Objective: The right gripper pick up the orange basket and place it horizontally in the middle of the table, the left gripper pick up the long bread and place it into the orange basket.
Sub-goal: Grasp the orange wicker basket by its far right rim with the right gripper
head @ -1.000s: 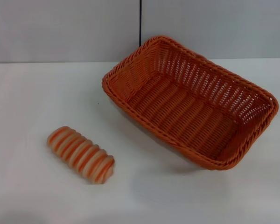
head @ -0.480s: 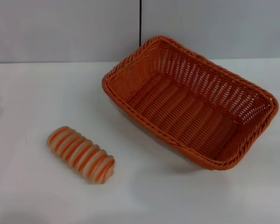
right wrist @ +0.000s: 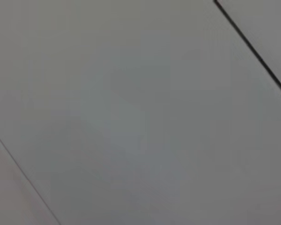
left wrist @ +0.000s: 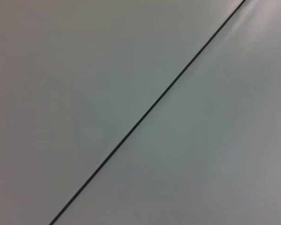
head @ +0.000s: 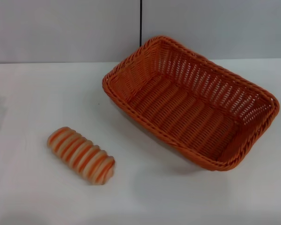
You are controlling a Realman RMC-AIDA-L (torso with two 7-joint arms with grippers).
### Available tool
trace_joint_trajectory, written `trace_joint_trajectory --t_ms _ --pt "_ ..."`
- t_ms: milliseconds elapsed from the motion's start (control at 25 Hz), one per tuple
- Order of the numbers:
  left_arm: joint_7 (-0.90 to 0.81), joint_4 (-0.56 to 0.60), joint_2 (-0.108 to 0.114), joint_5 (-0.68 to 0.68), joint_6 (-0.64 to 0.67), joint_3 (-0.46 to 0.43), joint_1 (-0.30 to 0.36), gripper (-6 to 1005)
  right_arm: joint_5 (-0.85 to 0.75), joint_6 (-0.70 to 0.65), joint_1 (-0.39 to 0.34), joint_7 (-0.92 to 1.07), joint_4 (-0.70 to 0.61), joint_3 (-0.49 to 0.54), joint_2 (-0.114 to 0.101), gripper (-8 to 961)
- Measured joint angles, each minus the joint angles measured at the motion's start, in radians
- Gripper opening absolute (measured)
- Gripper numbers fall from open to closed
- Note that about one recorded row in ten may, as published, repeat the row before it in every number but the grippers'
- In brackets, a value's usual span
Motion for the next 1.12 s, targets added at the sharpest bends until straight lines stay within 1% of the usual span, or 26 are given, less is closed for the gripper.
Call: trace_joint_trajectory --t_ms 40,80,120,240,280,320,400,440,480,520,640,680,760,920,1000,1120 --pt "0.000 0.001 0.000 0.000 0.000 0.004 0.000 813 -0.022 0.000 0.011 0.049 0.033 0.000 -0.010 447" --pt "0.000 0.001 0.000 0.000 -0.001 0.007 0.000 813 -0.078 0.003 0.038 0.146 0.088 -0.005 -0.030 446" --pt "0.000 0.001 0.000 0.000 -0.001 0.010 0.000 813 -0.078 0.003 0.038 0.146 0.088 -0.005 -0.030 444" --pt "0.003 0.001 0.000 0.000 -0.004 0.019 0.000 813 -0.200 0.014 0.092 0.254 0.133 -0.041 -0.059 439" --pt "0.004 0.002 0.000 0.000 -0.005 0.022 0.000 813 -0.275 0.032 0.132 0.286 0.144 -0.077 -0.074 438" --pt "0.006 0.002 0.000 0.000 -0.008 0.028 0.000 813 -0.275 0.032 0.132 0.286 0.144 -0.077 -0.074 436" --pt "0.006 0.002 0.000 0.000 -0.013 0.035 0.000 813 -0.343 0.064 0.174 0.297 0.147 -0.121 -0.083 433" --pt "0.006 0.002 0.000 0.000 -0.014 0.037 -0.001 813 -0.375 0.085 0.195 0.297 0.147 -0.147 -0.088 432" --pt "0.005 0.002 0.000 0.000 -0.014 0.039 -0.001 813 -0.442 0.128 0.227 0.293 0.146 -0.197 -0.094 430" --pt "0.003 0.002 0.000 0.000 -0.013 0.043 0.000 813 -0.442 0.128 0.227 0.293 0.146 -0.197 -0.094 429" --pt "0.008 0.001 0.000 0.000 -0.010 0.058 0.005 813 -0.533 0.157 0.252 0.293 0.149 -0.241 -0.096 424" --pt "0.012 0.002 -0.001 0.000 -0.013 0.064 0.007 813 -0.585 0.161 0.269 0.296 0.149 -0.259 -0.098 423" --pt "0.017 0.002 -0.001 0.000 -0.022 0.073 0.011 813 -0.610 0.162 0.279 0.295 0.148 -0.273 -0.100 420" --pt "0.024 0.002 -0.002 0.000 -0.027 0.082 0.011 814 -0.732 0.156 0.343 0.288 0.140 -0.346 -0.102 414" --pt "0.041 0.003 -0.002 0.000 -0.030 0.089 0.011 814 -0.785 0.152 0.373 0.288 0.126 -0.369 -0.097 410" --pt "0.045 0.002 -0.004 0.000 -0.041 0.099 0.011 814 -0.837 0.127 0.406 0.290 0.095 -0.390 -0.081 406"
